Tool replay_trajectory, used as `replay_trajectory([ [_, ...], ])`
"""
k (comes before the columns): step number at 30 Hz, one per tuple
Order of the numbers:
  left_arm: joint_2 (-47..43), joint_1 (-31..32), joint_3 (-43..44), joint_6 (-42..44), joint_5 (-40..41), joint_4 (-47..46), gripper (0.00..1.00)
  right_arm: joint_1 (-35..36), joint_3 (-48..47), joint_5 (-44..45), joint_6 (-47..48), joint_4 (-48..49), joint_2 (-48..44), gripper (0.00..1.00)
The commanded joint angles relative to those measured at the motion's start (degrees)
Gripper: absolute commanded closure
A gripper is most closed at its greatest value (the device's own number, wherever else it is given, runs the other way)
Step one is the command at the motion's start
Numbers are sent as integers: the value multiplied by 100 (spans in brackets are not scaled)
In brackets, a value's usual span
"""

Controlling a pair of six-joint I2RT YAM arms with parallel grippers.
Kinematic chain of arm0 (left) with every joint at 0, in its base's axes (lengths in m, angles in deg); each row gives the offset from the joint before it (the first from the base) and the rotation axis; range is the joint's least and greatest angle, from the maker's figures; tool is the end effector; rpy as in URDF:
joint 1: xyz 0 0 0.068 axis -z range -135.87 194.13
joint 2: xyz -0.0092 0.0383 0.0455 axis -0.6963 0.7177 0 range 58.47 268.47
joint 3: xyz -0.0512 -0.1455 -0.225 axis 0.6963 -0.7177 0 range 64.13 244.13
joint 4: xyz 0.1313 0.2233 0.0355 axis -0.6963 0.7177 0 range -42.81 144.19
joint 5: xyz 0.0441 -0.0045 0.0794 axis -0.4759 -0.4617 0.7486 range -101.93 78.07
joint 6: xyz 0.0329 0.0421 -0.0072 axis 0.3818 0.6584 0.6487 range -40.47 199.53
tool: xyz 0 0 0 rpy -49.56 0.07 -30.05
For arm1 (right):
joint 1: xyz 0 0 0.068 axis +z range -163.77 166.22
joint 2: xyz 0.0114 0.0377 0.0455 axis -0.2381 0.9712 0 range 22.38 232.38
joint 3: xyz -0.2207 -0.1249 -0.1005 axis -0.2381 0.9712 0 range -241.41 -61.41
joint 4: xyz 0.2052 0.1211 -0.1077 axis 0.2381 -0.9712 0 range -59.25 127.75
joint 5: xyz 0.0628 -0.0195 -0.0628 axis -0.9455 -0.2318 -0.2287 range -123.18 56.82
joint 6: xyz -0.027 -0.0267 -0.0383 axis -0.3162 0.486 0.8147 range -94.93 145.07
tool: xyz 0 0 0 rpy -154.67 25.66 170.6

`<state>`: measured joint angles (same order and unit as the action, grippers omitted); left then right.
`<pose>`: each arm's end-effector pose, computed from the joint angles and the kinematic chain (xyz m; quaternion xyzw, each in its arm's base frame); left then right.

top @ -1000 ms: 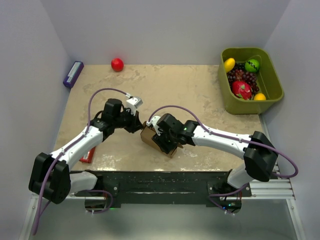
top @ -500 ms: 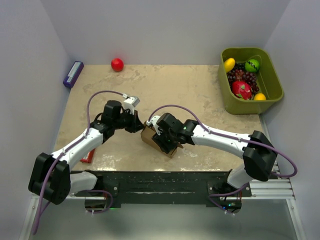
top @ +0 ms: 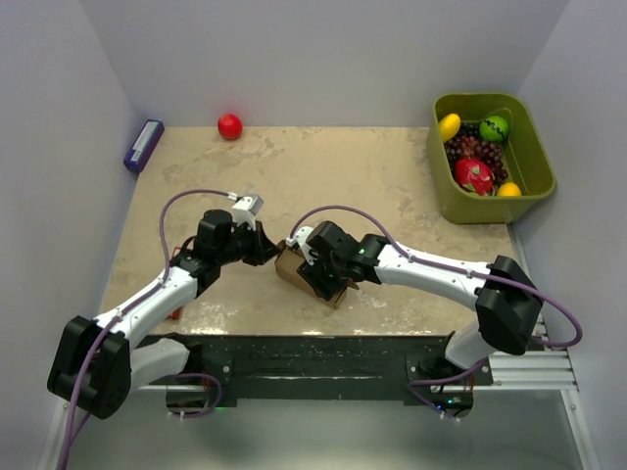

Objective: Fold the paper box

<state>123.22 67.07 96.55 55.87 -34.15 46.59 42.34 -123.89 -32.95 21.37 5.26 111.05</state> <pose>0.2135 -0.1050 0.2157 0.0884 0.8577 -0.3436 0.3722 0.1770 0.2633 0.2294 -0.4247 0.8642 0.1329 0.2350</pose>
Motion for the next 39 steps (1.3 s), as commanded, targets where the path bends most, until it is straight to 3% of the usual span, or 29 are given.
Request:
replay_trajectory([
  [1, -16, 0, -175, -51, 482, 227, 100, -66, 104, 205, 195, -328, 230, 73],
  [14, -130, 26, -570, -227, 877, 201, 100, -75, -19, 486, 309, -284, 213, 73],
  [19, -50, 88, -562, -209, 894, 218, 100, -66, -133, 644, 344, -214, 239, 66],
  [24, -112, 106, -465, -174, 1000, 262, 100, -66, -142, 847, 38, -214, 134, 52],
  [27, -121, 114, -386, -156, 1062, 306, 100, -66, -133, 891, -261, -231, 46, 39],
  [28, -112, 123, -360, -156, 1070, 324, 100, -66, -124, 900, -349, -240, -24, 29],
  [31, -68, 149, -298, -139, 1097, 350, 100, -75, -116, 979, -657, -319, -173, 19],
  [39, 46, 307, -79, -86, 1149, 403, 100, -66, -220, 1321, -1290, -679, -736, 13],
])
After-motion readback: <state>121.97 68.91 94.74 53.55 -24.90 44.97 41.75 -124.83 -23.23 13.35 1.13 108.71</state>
